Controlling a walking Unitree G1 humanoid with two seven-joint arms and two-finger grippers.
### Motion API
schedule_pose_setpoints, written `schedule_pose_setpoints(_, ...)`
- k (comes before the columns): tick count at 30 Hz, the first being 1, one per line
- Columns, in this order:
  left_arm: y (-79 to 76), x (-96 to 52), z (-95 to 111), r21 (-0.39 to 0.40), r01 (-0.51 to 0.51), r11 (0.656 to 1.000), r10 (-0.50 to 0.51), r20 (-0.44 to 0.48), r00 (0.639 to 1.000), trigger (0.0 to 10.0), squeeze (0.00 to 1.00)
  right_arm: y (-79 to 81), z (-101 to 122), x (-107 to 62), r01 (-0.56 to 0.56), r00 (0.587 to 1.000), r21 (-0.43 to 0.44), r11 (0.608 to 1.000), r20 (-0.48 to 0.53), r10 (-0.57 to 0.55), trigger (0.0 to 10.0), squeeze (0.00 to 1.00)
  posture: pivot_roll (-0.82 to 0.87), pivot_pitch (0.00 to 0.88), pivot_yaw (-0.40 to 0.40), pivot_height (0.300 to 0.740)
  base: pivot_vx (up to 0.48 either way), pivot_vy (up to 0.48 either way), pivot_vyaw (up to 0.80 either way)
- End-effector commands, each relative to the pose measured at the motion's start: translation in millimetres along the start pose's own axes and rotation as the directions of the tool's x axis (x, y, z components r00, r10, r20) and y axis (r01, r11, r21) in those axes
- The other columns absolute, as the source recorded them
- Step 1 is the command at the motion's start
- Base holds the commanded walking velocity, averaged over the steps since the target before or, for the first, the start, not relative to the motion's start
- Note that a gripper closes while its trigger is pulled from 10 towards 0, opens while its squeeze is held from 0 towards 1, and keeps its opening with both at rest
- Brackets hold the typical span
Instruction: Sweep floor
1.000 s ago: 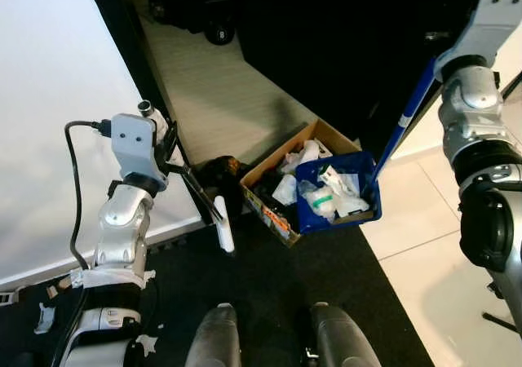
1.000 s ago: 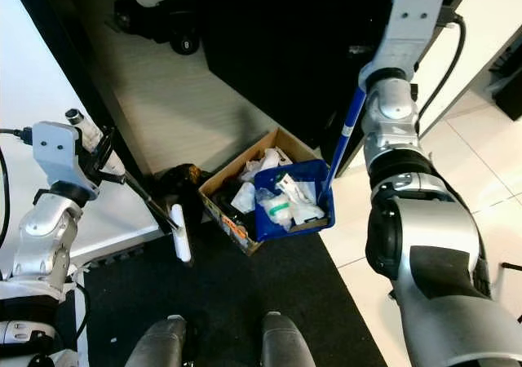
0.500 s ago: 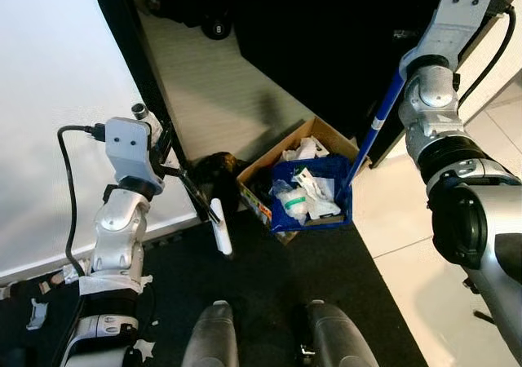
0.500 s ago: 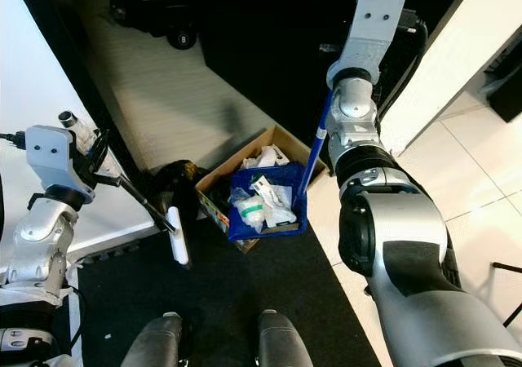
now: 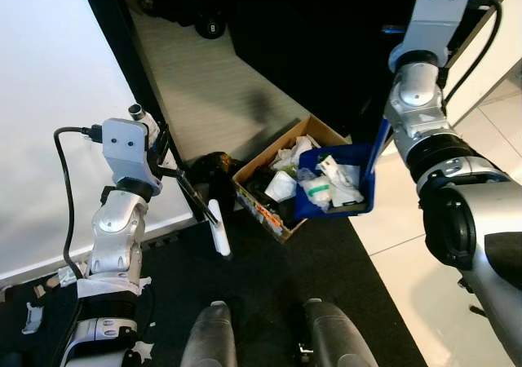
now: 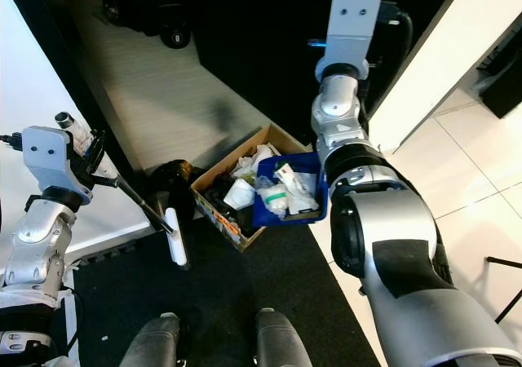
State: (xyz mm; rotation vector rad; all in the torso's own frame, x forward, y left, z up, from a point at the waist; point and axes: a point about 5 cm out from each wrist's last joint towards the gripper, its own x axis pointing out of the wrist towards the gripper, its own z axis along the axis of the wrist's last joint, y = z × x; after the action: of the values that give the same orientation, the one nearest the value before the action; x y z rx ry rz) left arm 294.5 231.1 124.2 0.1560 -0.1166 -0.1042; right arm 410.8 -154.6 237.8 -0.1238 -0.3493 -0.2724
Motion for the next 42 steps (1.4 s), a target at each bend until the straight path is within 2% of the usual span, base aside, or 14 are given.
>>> schedule_pose_setpoints(1,1.8,-0.7,1.8,0.004,-0.011,1.0,0.011,-0.005,1.0,10.0,0.0,-2.4,11.5,4.9,0.025,0.998,0.027,0.999,0.05,-0.027,10.0,0.0,0.09,0.094,-0.101,0.74,0.0,0.0,0.0)
schedule_pose_setpoints(6,-2.1,-1.0,-7.0,0.027,-0.004,1.0,0.005,-0.067,0.998,10.0,0.0,-10.7,8.0,4.9,0.06,0.997,0.036,0.998,0.042,-0.061,10.0,0.0,0.09,0.08,-0.092,0.74,0.0,0.0,0.0)
schedule_pose_setpoints(7,-3.3,-1.1,-8.7,0.039,0.003,0.999,0.0,-0.075,0.997,10.0,0.0,-17.2,5.2,4.9,0.084,0.996,0.042,0.996,0.034,-0.085,10.0,0.0,0.09,0.072,-0.084,0.74,0.0,0.0,0.0)
schedule_pose_setpoints(12,-4.5,2.1,-9.9,0.045,0.006,0.999,-0.002,-0.082,0.997,10.0,0.0,-36.4,-2.4,3.8,0.146,0.989,0.057,0.988,0.023,-0.147,10.0,0.0,0.08,0.059,-0.062,0.74,0.0,0.0,0.0)
schedule_pose_setpoints(14,-4.8,2.9,-9.7,0.045,0.008,0.999,-0.004,-0.084,0.996,10.0,0.0,-38.4,-2.9,3.7,0.153,0.988,0.058,0.987,0.023,-0.155,10.0,0.0,0.08,0.059,-0.062,0.74,0.0,0.0,0.0)
schedule_pose_setpoints(16,-7.1,8.4,-6.0,0.051,0.033,0.998,-0.029,-0.072,0.997,10.0,0.0,-48.5,-4.1,4.1,0.194,0.98,0.074,0.978,0.021,-0.196,10.0,0.0,0.08,0.052,-0.044,0.74,0.0,0.0,0.0)
schedule_pose_setpoints(19,-9.5,12.5,-3.9,0.053,0.054,0.997,-0.05,-0.066,0.997,10.0,0.0,-53.2,-4.1,4.3,0.214,0.976,0.079,0.974,0.023,-0.216,10.0,0.0,0.08,0.048,-0.028,0.74,0.0,0.0,0.0)
schedule_pose_setpoints(28,-12.6,15.8,-3.3,0.044,0.074,0.996,-0.071,-0.054,0.996,10.0,0.0,-57.6,-3.4,4.4,0.23,0.972,0.087,0.969,0.033,-0.234,10.0,0.0,0.07,0.041,-0.014,0.74,0.0,0.0,0.0)
schedule_pose_setpoints(42,-12.1,16.1,-4.3,0.031,0.074,0.997,-0.073,-0.041,0.996,10.0,0.0,-58.7,-2.6,4.6,0.231,0.971,0.086,0.969,0.041,-0.235,10.0,0.0,0.06,0.021,-0.017,0.74,0.295,0.0,0.0)
